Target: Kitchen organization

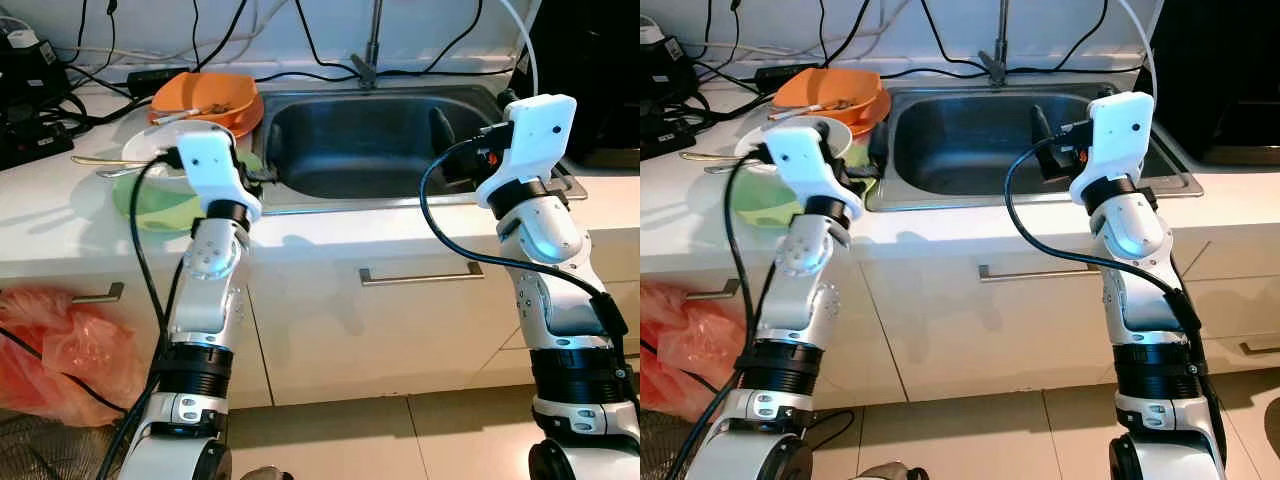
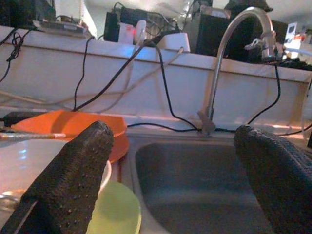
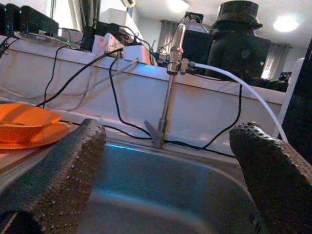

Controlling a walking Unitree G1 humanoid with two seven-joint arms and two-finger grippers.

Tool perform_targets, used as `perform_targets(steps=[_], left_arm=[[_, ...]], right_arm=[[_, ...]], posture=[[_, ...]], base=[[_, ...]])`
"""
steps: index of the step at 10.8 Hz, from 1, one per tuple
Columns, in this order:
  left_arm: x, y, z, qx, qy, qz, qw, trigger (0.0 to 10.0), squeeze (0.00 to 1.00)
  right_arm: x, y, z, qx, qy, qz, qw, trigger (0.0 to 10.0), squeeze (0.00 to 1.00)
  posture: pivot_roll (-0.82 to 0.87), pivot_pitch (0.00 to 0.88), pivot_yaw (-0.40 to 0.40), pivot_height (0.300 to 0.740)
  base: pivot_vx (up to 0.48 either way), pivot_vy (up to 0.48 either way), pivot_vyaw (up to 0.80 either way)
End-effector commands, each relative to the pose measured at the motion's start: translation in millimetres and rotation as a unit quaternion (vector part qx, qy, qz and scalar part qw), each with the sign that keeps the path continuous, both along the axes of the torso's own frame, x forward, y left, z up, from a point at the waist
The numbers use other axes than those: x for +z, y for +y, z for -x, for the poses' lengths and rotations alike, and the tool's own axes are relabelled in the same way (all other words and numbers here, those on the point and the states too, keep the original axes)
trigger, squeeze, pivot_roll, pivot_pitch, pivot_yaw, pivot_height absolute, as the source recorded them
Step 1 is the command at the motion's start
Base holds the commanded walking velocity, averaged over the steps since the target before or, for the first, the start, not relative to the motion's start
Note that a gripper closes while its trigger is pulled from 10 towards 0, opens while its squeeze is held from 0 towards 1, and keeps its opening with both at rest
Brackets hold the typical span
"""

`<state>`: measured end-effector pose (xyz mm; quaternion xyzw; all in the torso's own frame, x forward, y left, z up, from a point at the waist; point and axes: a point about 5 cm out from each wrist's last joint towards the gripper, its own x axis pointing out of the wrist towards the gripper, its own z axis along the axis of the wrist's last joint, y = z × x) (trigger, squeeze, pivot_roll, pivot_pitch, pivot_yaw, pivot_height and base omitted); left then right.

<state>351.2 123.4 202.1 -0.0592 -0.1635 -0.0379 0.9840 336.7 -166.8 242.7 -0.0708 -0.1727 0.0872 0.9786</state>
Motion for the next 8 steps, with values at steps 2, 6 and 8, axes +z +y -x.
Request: perform_targets(steps=[2,6,8], left_arm=[[4.7,4.9,-3.2,0.009,-0.006,-0.014,1.000,10.0,0.00],[0.8,19.2,-2.1,-0.010,0.003,-0.072,0.997,10.0,0.00],[-8.8,26.2,2.4,-0.025,0.026,-0.087,0.996,10.0,0.00]], right_arm=[[-1.6,5.3,4.3,0.005,-0.001,0.006,1.000,10.0,0.00],[-20.7,4.6,11.8,0.041,0.015,0.067,0.997,10.0,0.00],[-26.6,-1.6,16.7,0.071,0.027,0.110,0.991,10.0,0.00]], posture=[[-0.01,0.000,0.033,0.740],[0.04,0.000,0.082,0.740],[0.05,0.000,0.088,0.740]], base=[[0.000,0.000,0.00],[0.000,0.000,0.00],[0.000,0.000,0.00]])
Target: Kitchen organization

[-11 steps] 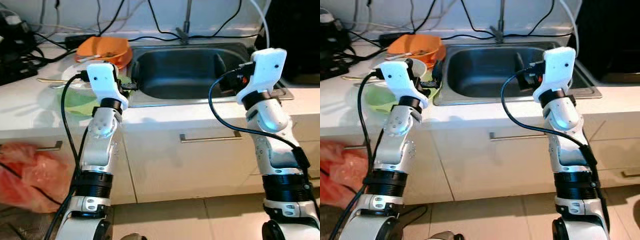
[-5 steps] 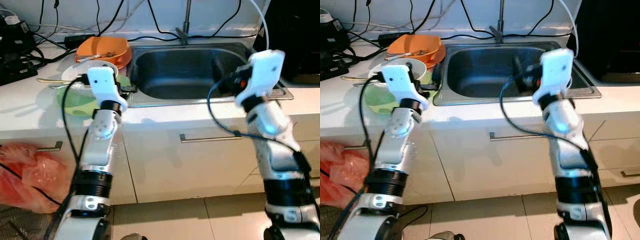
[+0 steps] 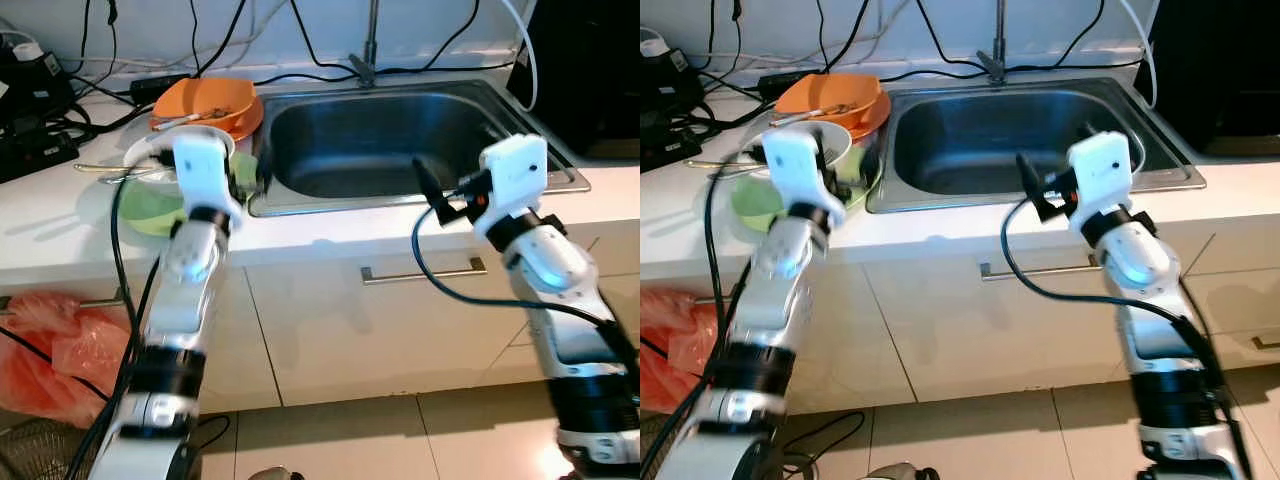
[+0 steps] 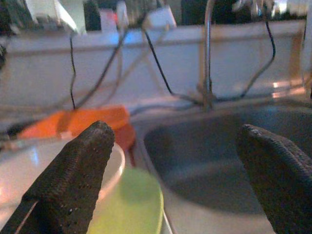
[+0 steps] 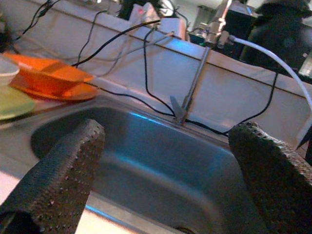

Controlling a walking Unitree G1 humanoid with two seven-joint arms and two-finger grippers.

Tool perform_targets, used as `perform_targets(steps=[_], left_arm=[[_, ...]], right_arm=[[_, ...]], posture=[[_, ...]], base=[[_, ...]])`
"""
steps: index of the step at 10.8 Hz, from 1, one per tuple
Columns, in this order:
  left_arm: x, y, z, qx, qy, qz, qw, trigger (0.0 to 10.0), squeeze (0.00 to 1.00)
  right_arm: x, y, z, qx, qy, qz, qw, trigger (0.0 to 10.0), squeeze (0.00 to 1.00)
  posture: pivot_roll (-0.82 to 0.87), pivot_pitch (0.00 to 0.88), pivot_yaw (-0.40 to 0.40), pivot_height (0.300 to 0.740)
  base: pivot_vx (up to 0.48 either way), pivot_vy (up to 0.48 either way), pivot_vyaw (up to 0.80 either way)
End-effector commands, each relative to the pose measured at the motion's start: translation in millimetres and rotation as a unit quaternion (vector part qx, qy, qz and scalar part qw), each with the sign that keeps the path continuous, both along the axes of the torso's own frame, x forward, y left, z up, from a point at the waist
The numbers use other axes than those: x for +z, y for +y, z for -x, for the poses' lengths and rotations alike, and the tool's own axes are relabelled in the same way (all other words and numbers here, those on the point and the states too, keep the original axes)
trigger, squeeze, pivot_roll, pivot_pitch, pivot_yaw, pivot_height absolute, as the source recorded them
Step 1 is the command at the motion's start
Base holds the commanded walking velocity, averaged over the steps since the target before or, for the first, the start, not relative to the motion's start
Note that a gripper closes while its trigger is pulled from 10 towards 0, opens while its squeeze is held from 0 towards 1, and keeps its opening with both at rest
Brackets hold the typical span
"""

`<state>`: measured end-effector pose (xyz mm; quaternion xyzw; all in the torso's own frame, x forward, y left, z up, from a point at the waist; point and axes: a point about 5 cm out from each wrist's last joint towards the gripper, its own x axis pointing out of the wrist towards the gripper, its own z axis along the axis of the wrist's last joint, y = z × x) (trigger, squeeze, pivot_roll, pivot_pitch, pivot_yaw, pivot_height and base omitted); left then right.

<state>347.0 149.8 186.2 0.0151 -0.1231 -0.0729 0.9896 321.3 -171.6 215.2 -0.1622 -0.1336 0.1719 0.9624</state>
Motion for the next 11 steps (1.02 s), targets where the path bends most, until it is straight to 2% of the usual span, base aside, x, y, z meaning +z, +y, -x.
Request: perform_targets(steps=[1,2,3,5,6,8,9,11], left_arm=[[0.4,2.1,2.5,-0.009,0.006,-0.007,1.000,10.0,0.00],[-4.8,2.3,7.9,-0.022,0.016,-0.016,1.000,10.0,0.00],[-14.8,3.8,19.5,-0.040,0.035,-0.027,0.998,10.0,0.00],[-23.7,7.0,30.3,-0.040,0.052,-0.028,0.997,10.0,0.00],[-25.1,9.3,34.8,-0.033,0.056,-0.028,0.998,10.0,0.00],[-10.8,4.2,27.3,-0.012,0.028,-0.011,0.999,10.0,0.00],[1.7,-2.2,21.8,0.004,0.006,0.005,1.000,10.0,0.00],[11.8,-1.1,17.1,0.021,-0.009,0.019,1.000,10.0,0.00]], right_arm=[[0.6,0.9,2.2,0.011,-0.007,0.017,1.000,10.0,0.00],[1.5,-1.6,2.4,0.017,-0.008,0.028,0.999,10.0,0.00],[3.3,-6.1,2.0,0.021,-0.010,0.041,0.999,10.0,0.00],[2.8,-7.4,2.1,0.019,-0.010,0.042,0.999,10.0,0.00],[-1.9,-5.4,5.2,0.011,-0.007,0.024,1.000,10.0,0.00],[-0.4,-6.0,3.1,-0.011,-0.015,-0.001,1.000,10.0,0.00],[2.8,-5.7,1.5,-0.020,-0.027,-0.015,0.999,10.0,0.00],[6.9,-9.1,-1.1,-0.042,-0.038,-0.031,0.998,10.0,0.00]], posture=[[0.05,0.000,0.088,0.740],[0.06,0.006,0.089,0.740],[0.06,0.004,0.085,0.740],[0.07,0.008,0.074,0.740],[0.08,0.003,0.069,0.740],[0.08,0.000,0.086,0.740],[0.09,0.000,0.093,0.740],[0.09,0.000,0.097,0.740]], base=[[0.000,0.000,0.00],[0.000,0.000,0.00],[0.000,0.000,0.00],[0.000,0.000,0.00],[0.000,0.000,0.00],[0.000,0.000,0.00],[0.000,0.000,0.80],[0.000,0.000,0.80]])
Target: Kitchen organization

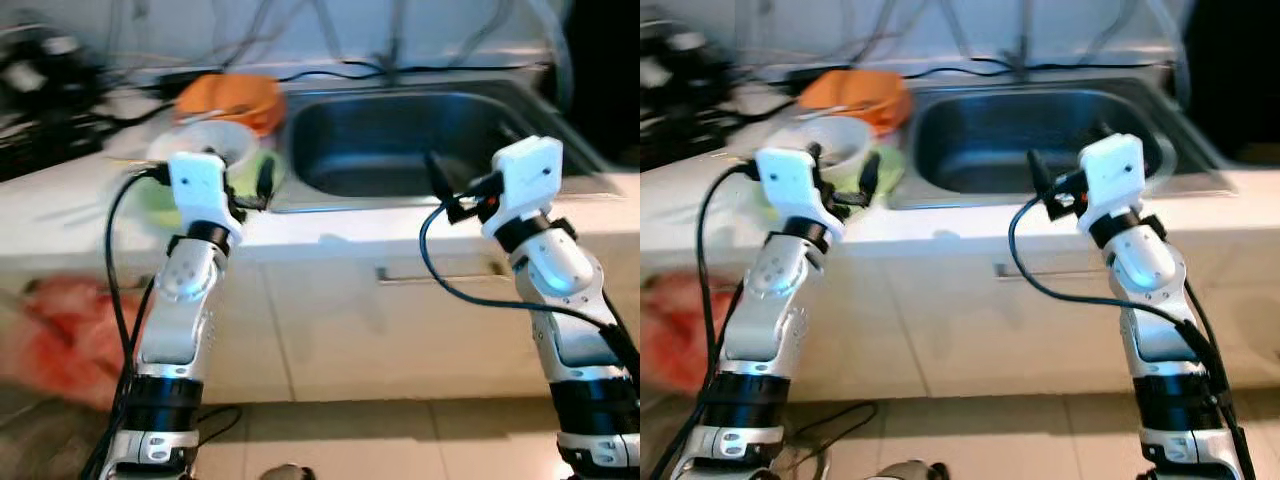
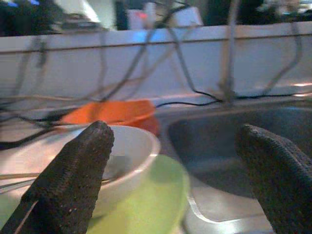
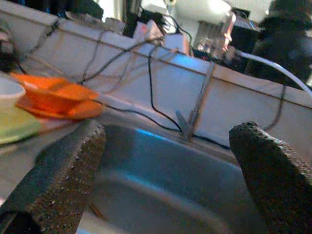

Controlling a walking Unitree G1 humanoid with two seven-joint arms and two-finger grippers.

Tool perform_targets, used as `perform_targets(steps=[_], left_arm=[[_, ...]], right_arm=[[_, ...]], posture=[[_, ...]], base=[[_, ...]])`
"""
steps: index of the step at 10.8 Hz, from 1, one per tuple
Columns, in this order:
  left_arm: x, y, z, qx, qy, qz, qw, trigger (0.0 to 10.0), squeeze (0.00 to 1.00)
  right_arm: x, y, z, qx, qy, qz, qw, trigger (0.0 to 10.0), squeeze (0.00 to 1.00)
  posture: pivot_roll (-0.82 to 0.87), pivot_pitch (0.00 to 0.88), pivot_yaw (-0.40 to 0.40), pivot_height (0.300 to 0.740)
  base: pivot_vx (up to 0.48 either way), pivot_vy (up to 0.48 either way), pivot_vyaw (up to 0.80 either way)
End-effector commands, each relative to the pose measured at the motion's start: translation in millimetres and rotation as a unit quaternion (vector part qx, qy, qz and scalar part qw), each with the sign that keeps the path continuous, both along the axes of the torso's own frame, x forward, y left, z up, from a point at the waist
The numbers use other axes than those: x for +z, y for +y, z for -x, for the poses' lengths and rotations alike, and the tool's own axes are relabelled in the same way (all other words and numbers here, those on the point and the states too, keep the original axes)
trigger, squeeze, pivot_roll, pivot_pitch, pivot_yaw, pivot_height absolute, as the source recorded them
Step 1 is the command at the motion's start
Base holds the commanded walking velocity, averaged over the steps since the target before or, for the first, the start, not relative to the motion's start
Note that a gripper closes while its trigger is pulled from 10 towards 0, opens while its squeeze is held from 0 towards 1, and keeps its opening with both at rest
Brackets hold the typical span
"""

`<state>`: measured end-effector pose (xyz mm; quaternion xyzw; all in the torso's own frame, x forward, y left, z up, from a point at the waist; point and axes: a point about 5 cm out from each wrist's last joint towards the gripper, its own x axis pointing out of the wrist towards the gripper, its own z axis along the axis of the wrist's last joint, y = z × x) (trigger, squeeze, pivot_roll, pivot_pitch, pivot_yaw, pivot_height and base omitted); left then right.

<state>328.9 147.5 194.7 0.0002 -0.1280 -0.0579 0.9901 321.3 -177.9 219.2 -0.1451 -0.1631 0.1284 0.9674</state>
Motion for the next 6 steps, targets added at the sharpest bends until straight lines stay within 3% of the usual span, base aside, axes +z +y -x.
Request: perform_targets(steps=[1,3,6], left_arm=[[8.5,5.2,-1.8,0.007,-0.017,0.002,1.000,10.0,0.00],[23.2,4.0,-1.1,-0.001,-0.052,0.002,0.999,10.0,0.00],[22.2,-1.8,1.3,-0.016,-0.055,0.002,0.998,10.0,0.00]], right_arm=[[4.9,-1.3,-1.3,-0.009,-0.009,-0.006,1.000,10.0,0.00],[9.1,2.0,0.8,-0.008,-0.021,-0.002,1.000,10.0,0.00],[13.5,1.4,3.7,-0.012,-0.032,0.001,0.999,10.0,0.00]], posture=[[0.09,0.000,0.096,0.740],[0.09,0.000,0.099,0.740],[0.08,0.000,0.103,0.740]], base=[[0.000,0.000,0.00],[0.146,0.000,0.00],[0.437,0.000,0.00]])
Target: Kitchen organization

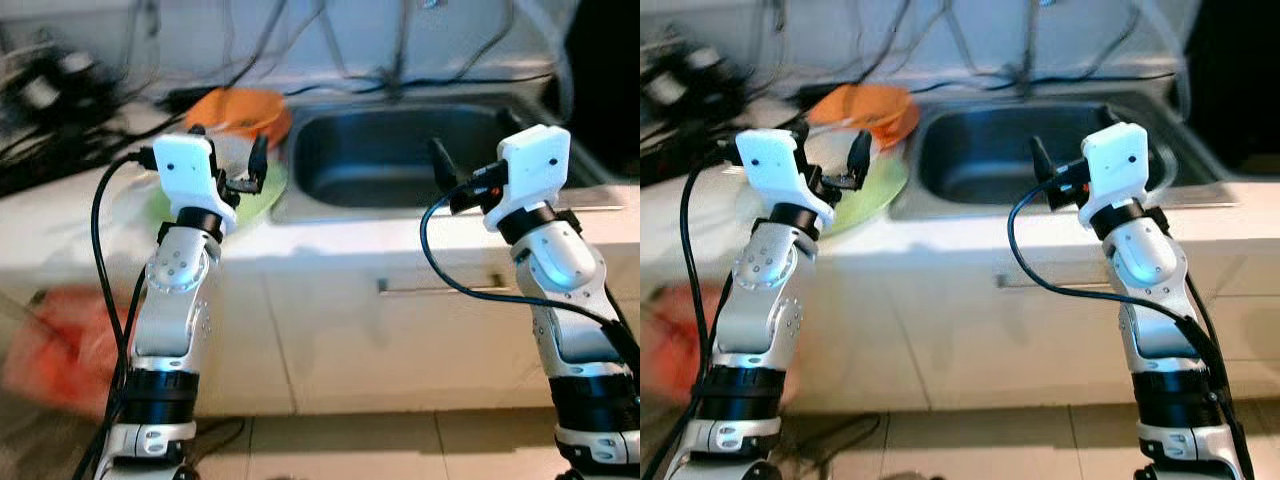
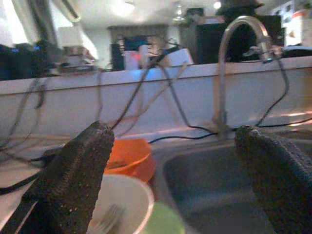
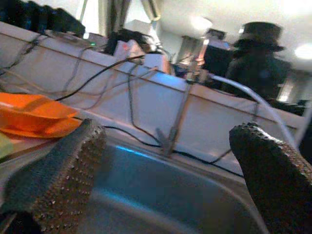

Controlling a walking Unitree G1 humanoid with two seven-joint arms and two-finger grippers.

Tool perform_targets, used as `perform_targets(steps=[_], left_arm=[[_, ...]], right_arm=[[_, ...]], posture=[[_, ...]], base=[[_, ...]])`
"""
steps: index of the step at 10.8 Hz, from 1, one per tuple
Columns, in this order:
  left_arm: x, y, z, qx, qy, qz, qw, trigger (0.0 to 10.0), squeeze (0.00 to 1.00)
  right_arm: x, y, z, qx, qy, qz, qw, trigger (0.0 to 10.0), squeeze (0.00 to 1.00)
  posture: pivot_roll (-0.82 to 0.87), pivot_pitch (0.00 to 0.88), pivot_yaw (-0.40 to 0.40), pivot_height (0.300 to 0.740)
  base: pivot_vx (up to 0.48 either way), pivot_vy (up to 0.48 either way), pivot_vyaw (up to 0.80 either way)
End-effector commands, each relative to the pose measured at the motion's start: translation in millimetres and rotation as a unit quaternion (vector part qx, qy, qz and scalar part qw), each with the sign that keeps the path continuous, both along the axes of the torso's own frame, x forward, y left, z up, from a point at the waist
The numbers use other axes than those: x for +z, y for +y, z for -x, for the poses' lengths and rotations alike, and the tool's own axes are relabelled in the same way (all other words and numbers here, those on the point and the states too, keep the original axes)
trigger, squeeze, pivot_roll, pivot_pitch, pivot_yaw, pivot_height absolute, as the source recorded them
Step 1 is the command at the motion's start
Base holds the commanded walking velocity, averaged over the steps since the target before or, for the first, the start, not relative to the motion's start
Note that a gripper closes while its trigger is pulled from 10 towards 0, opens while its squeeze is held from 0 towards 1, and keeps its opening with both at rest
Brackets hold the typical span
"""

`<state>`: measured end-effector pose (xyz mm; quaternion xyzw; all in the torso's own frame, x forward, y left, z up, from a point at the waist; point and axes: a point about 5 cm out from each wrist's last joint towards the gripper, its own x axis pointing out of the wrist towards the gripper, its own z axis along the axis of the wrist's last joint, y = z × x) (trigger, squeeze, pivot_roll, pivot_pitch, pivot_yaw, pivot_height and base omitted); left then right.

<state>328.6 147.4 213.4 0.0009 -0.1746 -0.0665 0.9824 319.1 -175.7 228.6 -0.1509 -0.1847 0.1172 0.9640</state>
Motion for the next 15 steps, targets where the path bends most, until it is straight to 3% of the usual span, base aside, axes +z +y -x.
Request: perform_targets(steps=[1,4,9,15], left_arm=[[4.1,-1.3,1.0,-0.006,-0.009,0.001,1.000,10.0,0.00],[5.2,0.0,2.0,0.000,-0.010,0.000,1.000,10.0,0.00],[5.1,3.7,1.9,0.022,-0.008,-0.009,1.000,10.0,0.00],[2.9,11.3,-1.4,0.063,0.001,-0.019,0.998,10.0,0.00]], right_arm=[[4.3,-0.9,1.5,-0.004,-0.008,-0.001,1.000,10.0,0.00],[3.3,1.1,2.4,-0.002,-0.007,-0.002,1.000,10.0,0.00],[-0.5,3.9,2.9,0.002,0.000,-0.002,1.000,10.0,0.00],[-3.0,5.2,4.5,0.005,0.001,-0.002,1.000,10.0,0.00]], posture=[[0.09,0.000,0.102,0.740],[0.09,0.002,0.099,0.740],[0.09,0.005,0.107,0.740],[0.09,0.000,0.119,0.740]], base=[[0.454,0.000,0.00],[0.449,0.000,0.00],[0.000,0.000,0.00],[0.000,0.000,0.80]])
